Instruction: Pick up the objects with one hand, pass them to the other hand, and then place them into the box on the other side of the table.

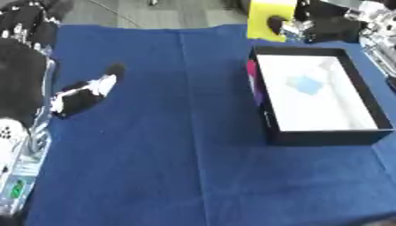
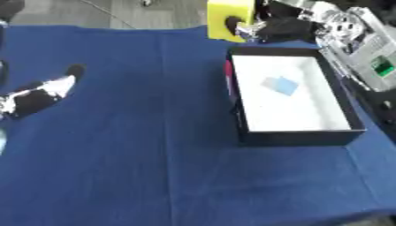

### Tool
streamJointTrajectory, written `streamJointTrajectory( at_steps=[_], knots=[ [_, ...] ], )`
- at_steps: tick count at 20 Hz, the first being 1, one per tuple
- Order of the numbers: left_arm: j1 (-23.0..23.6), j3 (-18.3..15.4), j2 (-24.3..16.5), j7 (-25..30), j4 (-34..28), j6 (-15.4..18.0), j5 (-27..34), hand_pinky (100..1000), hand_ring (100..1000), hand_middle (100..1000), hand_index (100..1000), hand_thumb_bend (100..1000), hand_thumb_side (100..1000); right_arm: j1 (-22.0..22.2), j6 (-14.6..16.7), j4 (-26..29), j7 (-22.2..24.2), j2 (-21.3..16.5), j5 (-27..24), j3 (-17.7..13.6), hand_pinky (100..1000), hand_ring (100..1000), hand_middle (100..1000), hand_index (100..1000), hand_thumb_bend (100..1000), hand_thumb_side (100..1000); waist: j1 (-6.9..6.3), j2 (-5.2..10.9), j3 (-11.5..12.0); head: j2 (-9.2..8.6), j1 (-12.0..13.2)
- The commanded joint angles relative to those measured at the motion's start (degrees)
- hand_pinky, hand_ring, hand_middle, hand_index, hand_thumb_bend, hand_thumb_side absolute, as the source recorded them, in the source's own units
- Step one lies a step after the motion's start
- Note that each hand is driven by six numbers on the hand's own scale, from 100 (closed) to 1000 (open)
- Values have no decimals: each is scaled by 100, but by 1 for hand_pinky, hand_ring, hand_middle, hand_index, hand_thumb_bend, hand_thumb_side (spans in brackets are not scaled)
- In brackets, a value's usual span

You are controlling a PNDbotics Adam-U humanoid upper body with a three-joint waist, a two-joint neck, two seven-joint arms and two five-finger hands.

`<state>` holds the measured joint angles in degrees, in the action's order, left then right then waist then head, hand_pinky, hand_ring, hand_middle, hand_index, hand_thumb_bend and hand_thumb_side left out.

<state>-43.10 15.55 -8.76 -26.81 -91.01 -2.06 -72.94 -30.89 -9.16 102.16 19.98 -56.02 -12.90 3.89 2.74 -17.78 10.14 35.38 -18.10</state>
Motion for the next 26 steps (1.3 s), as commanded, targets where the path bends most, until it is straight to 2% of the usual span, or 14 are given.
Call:
streamJointTrajectory(
  at_steps=[1, 5, 9, 12, 15, 20, 26],
  knots=[
    [-57, 29, -126, 21, -186, 49, 78, 804, 791, 697, 842, 620, 427, 119, 99, 153, -94, -344, -75, -248, 1000, 1000, 1000, 1000, 100, 488, -15, 94, -27, -198, -175],
    [-55, 100, -146, 51, -253, 116, 116, 802, 787, 689, 837, 620, 427, 458, 182, 170, -278, -480, -60, -434, 1000, 1000, 1000, 1000, 100, 450, -22, 78, -60, -280, -311],
    [-58, 167, -148, 99, -293, 196, 160, 804, 787, 687, 837, 616, 428, 776, 296, 90, -441, -561, 94, -570, 1000, 1000, 1000, 1000, 100, 416, -31, 60, -84, -244, -309],
    [-54, 198, -155, 132, -306, 250, 180, 806, 789, 690, 838, 619, 429, 1020, 471, 17, -453, -643, 395, -613, 1000, 1000, 1000, 1000, 100, 310, -42, 42, -93, -181, -265],
    [-64, 212, -148, 151, -320, 275, 182, 807, 790, 691, 838, 619, 428, 1186, 636, -113, -429, -675, 734, -642, 1000, 1000, 1000, 1000, 100, 259, -50, 29, -96, -131, -232],
    [-80, 221, -138, 179, -342, 287, 193, 808, 792, 692, 837, 621, 430, 1384, 917, -330, -358, -715, 1170, -652, 1000, 1000, 1000, 1000, 100, 114, -56, 14, -104, -104, -189],
    [-92, 258, -122, 212, -351, 315, 193, 810, 794, 694, 839, 622, 430, 1466, 1126, -559, -227, -711, 1419, -630, 1000, 1000, 1000, 1000, 100, 100, -67, 15, -98, -110, -156]
  ],
)
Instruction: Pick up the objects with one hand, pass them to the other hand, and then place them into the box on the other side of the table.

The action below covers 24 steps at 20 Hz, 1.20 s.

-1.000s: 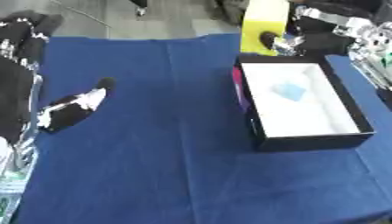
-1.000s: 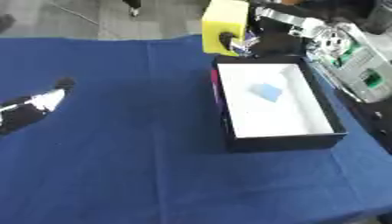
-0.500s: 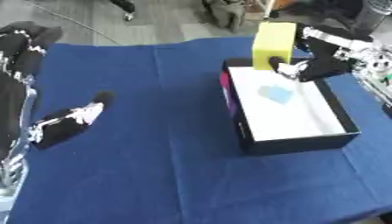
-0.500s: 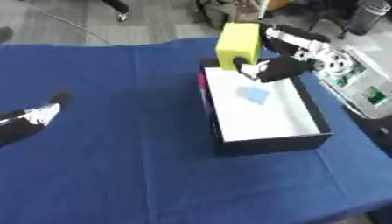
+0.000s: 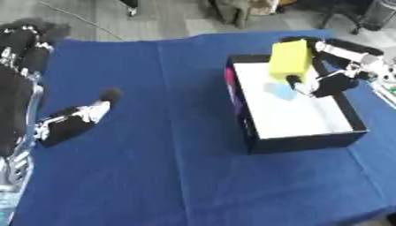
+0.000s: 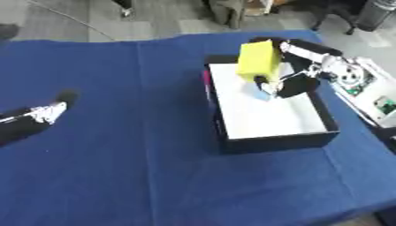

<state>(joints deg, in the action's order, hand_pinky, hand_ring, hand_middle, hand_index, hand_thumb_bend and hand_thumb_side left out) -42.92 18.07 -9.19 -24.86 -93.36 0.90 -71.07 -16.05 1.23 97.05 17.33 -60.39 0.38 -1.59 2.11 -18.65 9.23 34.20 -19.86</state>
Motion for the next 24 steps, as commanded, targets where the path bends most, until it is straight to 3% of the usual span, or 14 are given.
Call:
streamJointTrajectory(
  at_steps=[1, 4, 8, 9, 10, 11, 12, 17, 24],
  knots=[
    [-113, 18, -76, 22, -117, 28, 6, 811, 795, 695, 839, 624, 429, -14, 114, -78, 44, -274, 109, -80, 1000, 1000, 1000, 1000, 100, 100, -7, 102, -4, 6, 21],
    [-124, 63, -60, 33, -129, 75, 0, 811, 795, 695, 839, 626, 428, -5, 167, -180, 22, -287, 230, -67, 1000, 1000, 1000, 1000, 106, 124, -5, 100, 1, 6, 19],
    [-130, 95, -53, 51, -138, 118, 0, 813, 796, 696, 839, 626, 429, 31, 316, -280, -71, -297, 576, -36, 1000, 1000, 1000, 1000, 329, 292, 0, 96, 10, 21, 24],
    [-129, 96, -52, 54, -138, 120, 2, 813, 796, 695, 838, 625, 430, 41, 385, -301, -80, -298, 681, -25, 1000, 1000, 1000, 1000, 361, 272, 1, 95, 13, 25, 26],
    [-128, 97, -53, 57, -138, 123, 3, 813, 796, 695, 838, 626, 429, 48, 471, -324, -73, -295, 765, -12, 1000, 1000, 1000, 1000, 414, 177, 1, 94, 16, 25, 24],
    [-128, 100, -55, 59, -138, 126, 4, 814, 797, 695, 838, 626, 430, 54, 594, -339, -44, -291, 833, 4, 1000, 1000, 1000, 1000, 345, 100, 1, 92, 20, 25, 24],
    [-129, 102, -59, 60, -137, 128, 3, 814, 796, 694, 838, 626, 429, 60, 739, -356, 0, -291, 912, 9, 1000, 1000, 1000, 1000, 264, 100, 1, 90, 21, 26, 31],
    [-135, 112, -61, 51, -155, 135, 14, 814, 796, 689, 837, 628, 427, 68, 1112, -577, -90, -281, 1270, -32, 1000, 1000, 1000, 1000, 270, 100, -4, 80, 23, 41, 66],
    [-130, 105, -65, 47, -161, 127, 21, 813, 795, 684, 834, 628, 426, 73, 1109, -637, -206, -266, 1230, -32, 1000, 1000, 1000, 1000, 197, 100, -11, 83, 20, 45, 78]
  ],
)
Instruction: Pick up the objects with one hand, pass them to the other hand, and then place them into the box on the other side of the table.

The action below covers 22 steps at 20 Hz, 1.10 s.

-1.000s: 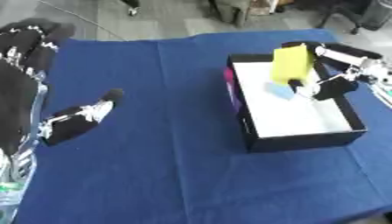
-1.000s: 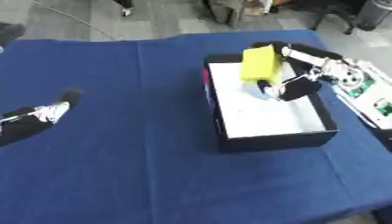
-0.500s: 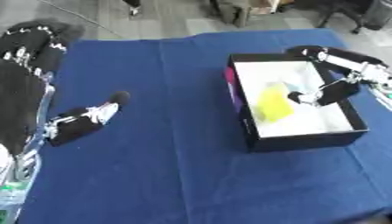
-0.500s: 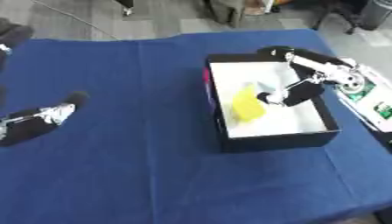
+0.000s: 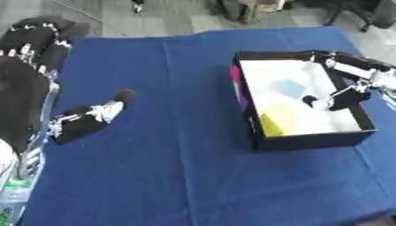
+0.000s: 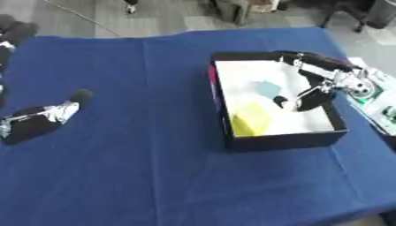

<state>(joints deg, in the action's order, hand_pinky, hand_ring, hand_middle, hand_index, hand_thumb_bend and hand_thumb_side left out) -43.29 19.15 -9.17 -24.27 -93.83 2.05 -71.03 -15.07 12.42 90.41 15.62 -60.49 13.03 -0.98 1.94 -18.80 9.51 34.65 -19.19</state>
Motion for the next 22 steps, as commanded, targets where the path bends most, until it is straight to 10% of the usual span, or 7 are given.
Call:
streamJointTrajectory(
  at_steps=[1, 6, 11, 14, 16, 22],
  knots=[
    [-92, -4, -65, -12, -114, 12, 19, 813, 795, 683, 833, 627, 426, -22, -28, 34, -39, -255, -68, -92, 1000, 1000, 1000, 1000, 151, 100, 6, 100, -9, -8, 18],
    [-74, -70, -84, -39, -174, -44, 68, 809, 792, 680, 827, 623, 421, -43, -436, 143, -374, -95, -785, -246, 1000, 1000, 1000, 1000, 100, 116, -12, 113, 8, 11, 125],
    [35, -439, -289, -36, -316, -293, 571, 782, 771, 658, 802, 467, 412, -61, -768, 613, -979, 240, -2379, -392, 1000, 1000, 1000, 1000, 100, 396, -57, 142, 38, 91, 632],
    [140, -791, -571, 62, -405, -426, 1375, 782, 768, 665, 798, 341, 431, -56, -769, 835, -1043, 421, -3144, -520, 1000, 1000, 1000, 1000, 100, 461, -95, 164, 58, 133, 867],
    [334, -1132, -849, 211, -389, -583, 2370, 808, 779, 670, 785, 100, 597, -7, -736, 1030, -1084, 589, -3511, -634, 1000, 1000, 1000, 1000, 100, 497, -109, 167, 75, 136, 1052],
    [956, -1920, -1756, 617, -292, -690, 4906, 816, 778, 674, 776, 100, 722, 244, -736, 1606, -1314, 1078, -3876, -891, 1000, 1000, 1000, 1000, 100, 523, -83, 104, 112, 59, 1359]
  ],
)
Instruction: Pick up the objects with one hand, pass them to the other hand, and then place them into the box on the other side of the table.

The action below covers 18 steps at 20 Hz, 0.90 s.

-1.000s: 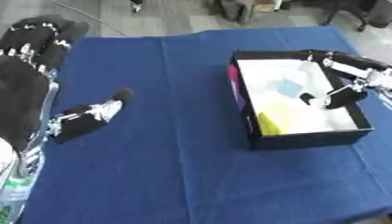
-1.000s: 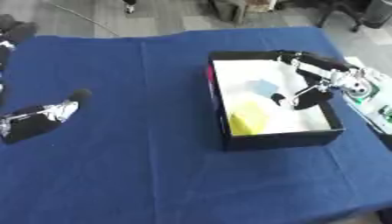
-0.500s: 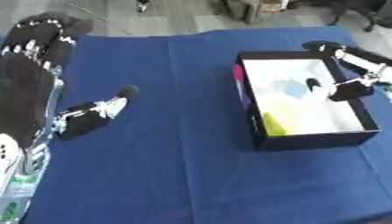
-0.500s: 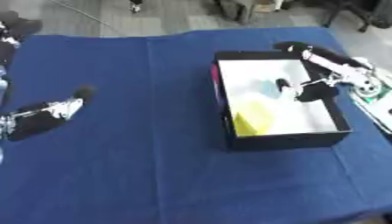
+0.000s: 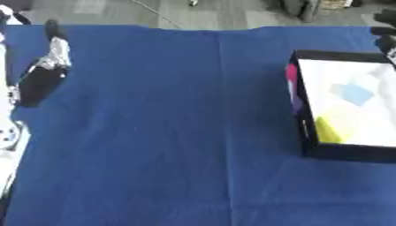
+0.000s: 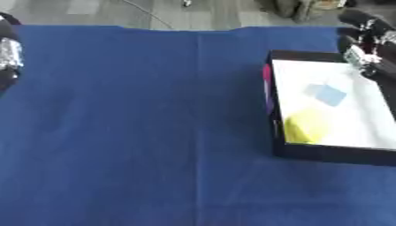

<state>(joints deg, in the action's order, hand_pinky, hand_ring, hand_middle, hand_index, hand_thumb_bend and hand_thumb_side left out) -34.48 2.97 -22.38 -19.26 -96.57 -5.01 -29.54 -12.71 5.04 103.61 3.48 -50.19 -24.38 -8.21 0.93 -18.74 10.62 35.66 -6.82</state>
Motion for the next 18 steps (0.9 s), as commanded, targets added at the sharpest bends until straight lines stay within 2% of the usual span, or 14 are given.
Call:
streamJointTrajectory(
  at_steps=[1, 4, 7, 8, 9, 14, 18],
  knots=[
    [177, -394, -533, 159, 29, 70, 1092, 816, 777, 675, 775, 100, 724, 28, 10, 365, -148, 150, -181, -202, 1000, 1000, 1000, 1000, 100, 523, 31, 85, 6, -44, 174],
    [402, -620, -743, 321, 182, 345, 2020, 818, 775, 673, 770, 100, 770, 72, 113, 564, -331, 421, -336, -297, 1000, 1000, 1000, 1000, 100, 523, 66, 57, 39, -47, 278],
    [537, -798, -869, 539, 337, 622, 2849, 832, 780, 676, 772, 100, 824, 123, 172, 680, -388, 674, -452, -328, 1000, 1000, 1000, 1000, 100, 528, 111, 37, 73, -63, 281],
    [561, -848, -887, 632, 385, 693, 3083, 838, 782, 678, 773, 100, 1000, 137, 160, 702, -367, 738, -478, -334, 1000, 1000, 1000, 1000, 100, 532, 122, 34, 81, -66, 275],
    [586, -904, -882, 718, 432, 742, 3339, 842, 785, 683, 777, 100, 855, 147, 146, 710, -346, 817, -504, -347, 1000, 1000, 1000, 1000, 100, 536, 136, 29, 93, -72, 269],
    [680, -1172, -874, 1102, 619, 922, 4334, 838, 779, 675, 778, 100, 866, 171, 134, 735, -334, 1147, -513, -439, 1000, 1000, 1000, 1000, 100, 542, 185, 2, 129, -93, 266],
    [704, -1267, -830, 1317, 737, 941, 4732, 847, 810, 716, 791, 100, 865, 216, 135, 798, -300, 1369, -468, -448, 1000, 1000, 1000, 1000, 100, 538, 220, -21, 143, -88, 241]
  ],
)
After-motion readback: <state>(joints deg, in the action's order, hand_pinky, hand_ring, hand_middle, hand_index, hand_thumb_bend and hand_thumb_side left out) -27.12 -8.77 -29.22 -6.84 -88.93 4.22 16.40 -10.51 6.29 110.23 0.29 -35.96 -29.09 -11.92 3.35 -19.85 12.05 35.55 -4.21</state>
